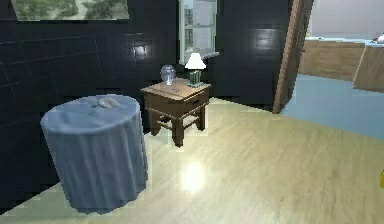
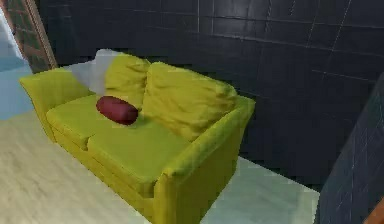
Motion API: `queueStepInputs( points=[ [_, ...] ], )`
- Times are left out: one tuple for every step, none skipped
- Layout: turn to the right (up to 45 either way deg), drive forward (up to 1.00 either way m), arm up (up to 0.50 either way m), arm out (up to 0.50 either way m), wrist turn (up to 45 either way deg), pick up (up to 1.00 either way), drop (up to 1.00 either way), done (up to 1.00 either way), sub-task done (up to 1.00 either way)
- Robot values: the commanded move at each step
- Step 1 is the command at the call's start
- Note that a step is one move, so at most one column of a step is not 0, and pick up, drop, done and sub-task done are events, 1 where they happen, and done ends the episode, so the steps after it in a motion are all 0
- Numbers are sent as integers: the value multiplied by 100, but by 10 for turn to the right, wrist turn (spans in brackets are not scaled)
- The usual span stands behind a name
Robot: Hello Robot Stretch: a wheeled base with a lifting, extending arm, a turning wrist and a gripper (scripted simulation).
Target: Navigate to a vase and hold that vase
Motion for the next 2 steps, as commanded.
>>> queueStepInputs(
  points=[
    [0, 100, 0, 0, 0, 0, 0, 0, 0],
    [0, 55, 0, 0, 0, 0, 0, 0, 0]
  ],
)
